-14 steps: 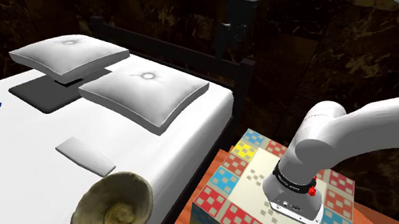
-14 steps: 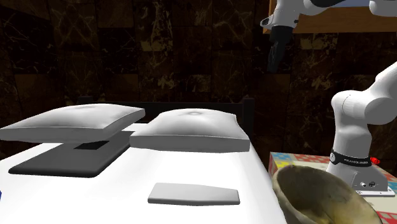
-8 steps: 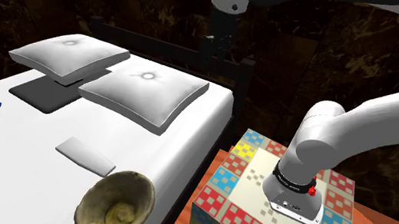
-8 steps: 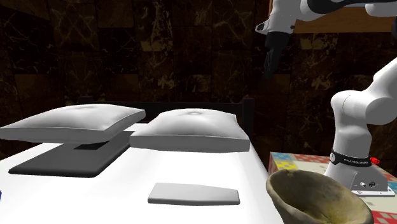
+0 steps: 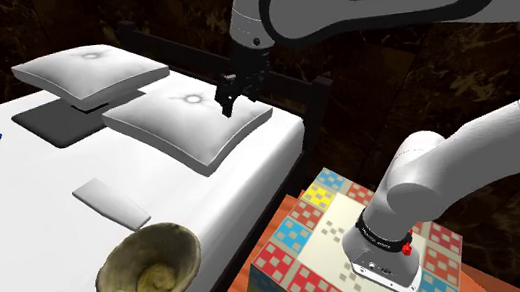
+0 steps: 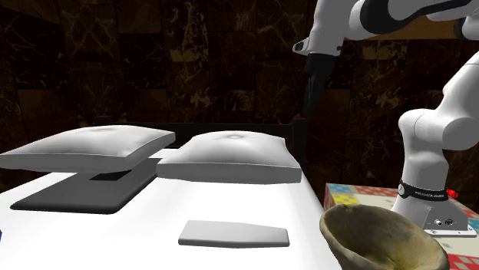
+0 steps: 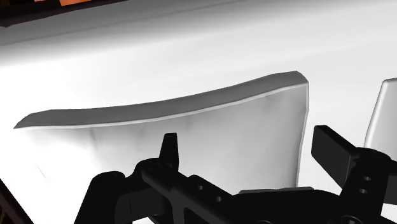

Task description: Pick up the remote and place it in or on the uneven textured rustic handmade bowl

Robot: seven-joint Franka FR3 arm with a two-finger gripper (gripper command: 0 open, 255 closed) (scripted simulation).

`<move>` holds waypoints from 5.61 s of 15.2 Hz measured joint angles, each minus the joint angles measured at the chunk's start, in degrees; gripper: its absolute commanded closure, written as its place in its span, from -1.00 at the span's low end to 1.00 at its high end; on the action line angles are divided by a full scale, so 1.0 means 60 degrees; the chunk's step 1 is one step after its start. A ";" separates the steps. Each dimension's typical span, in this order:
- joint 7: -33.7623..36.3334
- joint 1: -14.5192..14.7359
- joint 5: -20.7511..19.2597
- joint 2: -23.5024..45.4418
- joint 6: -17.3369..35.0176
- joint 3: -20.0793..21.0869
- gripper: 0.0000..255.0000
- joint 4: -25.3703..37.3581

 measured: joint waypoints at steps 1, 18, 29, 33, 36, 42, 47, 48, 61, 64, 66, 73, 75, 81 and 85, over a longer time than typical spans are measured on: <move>0.0204 0.0041 0.0035 0.0242 0.0180 0.0198 -1.00 0.0071; 0.3817 0.0288 -0.2030 0.5817 0.2720 0.2570 -1.00 0.2731; 0.5813 0.1755 -0.4274 0.9518 0.2754 0.2384 -1.00 0.5760; 0.5933 0.1842 -0.4484 0.9851 0.3042 0.2259 -1.00 0.5768; 0.6015 0.1895 -0.4614 1.0045 0.3243 0.2179 -1.00 0.5742; 0.6024 0.1906 -0.4633 1.0079 0.3264 0.2167 1.00 0.5755; 0.6024 0.1907 -0.4633 1.0079 0.3263 0.2169 1.00 0.5756; 0.6024 0.1908 -0.4633 1.0079 0.3263 0.2169 1.00 0.5756; 0.5729 0.1773 -0.4251 0.9593 0.2515 0.2384 1.00 0.6082; 0.5640 0.1754 -0.4130 0.9454 0.2207 0.2449 1.00 0.6271; 0.5571 0.1740 -0.4052 0.9371 0.1988 0.2488 1.00 0.6421; 0.5356 0.1674 -0.3772 0.9009 0.1269 0.2621 1.00 0.6836; 0.5299 0.1681 -0.3728 0.8985 0.1034 0.2640 1.00 0.7056; 0.5152 0.1696 -0.3579 0.8832 0.0327 0.2708 1.00 0.7642; 0.5071 0.1701 -0.3494 0.8730 -0.0075 0.2746 1.00 0.7963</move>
